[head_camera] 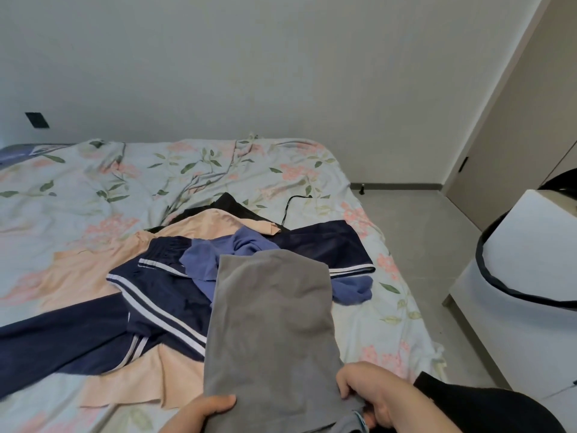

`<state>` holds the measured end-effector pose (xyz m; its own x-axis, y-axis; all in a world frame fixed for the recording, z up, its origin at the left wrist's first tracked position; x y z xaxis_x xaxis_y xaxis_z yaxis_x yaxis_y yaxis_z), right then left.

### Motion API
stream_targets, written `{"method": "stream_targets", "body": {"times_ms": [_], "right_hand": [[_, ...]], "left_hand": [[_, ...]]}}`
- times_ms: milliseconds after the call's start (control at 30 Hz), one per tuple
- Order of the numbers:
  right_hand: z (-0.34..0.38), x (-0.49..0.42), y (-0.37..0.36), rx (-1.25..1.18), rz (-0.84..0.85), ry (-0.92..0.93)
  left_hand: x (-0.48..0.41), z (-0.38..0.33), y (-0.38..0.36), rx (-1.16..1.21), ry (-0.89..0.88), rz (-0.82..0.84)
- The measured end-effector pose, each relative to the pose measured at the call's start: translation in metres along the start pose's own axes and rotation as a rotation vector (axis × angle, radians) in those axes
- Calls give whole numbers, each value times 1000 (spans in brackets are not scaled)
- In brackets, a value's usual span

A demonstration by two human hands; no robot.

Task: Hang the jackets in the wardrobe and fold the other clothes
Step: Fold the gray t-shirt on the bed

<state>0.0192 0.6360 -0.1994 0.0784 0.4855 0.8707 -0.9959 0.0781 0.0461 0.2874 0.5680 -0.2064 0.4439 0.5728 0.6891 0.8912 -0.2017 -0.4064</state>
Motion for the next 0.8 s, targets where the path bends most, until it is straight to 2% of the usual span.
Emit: {"method": "stream_targets", "body": {"times_ms": [133, 267, 367, 433, 500, 600, 633, 700, 800], "right_hand": [[3, 10, 0, -104, 7, 48], [18, 23, -3, -227, 61, 206], [32, 27, 4, -331, 85, 367], [39, 31, 3, -441, 162, 424], [43, 33, 2, -593, 249, 418], [54, 41, 4, -788, 401, 486], [57, 43, 5, -836, 428, 510], [61, 39, 7, -837, 416, 536], [61, 28, 10, -545, 188, 557]], "left_hand": [[9, 7, 10, -111, -41, -91], [21, -7, 16, -226, -141, -223], [34, -36, 21, -404, -353, -386], [44, -57, 16, -475, -486, -431], [41, -72, 6, -359, -474, -330], [31, -69, -16, 62, -242, 5], [27, -68, -18, 143, -184, 44], [21, -71, -20, -19, -163, 83], [18, -97, -21, -651, -345, 19]]}}
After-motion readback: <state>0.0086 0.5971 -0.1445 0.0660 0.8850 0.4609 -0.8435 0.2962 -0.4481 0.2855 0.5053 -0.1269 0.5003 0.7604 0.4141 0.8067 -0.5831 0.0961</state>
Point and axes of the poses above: each hand's wrist, its own x-axis away from the middle knuckle, its own y-axis out of the back of the hand, z = x × y, the point moved 9 cm from there along -x, towards the middle knuckle, and after that the axes turned 5 degrees about z, right-handed, at the moved point
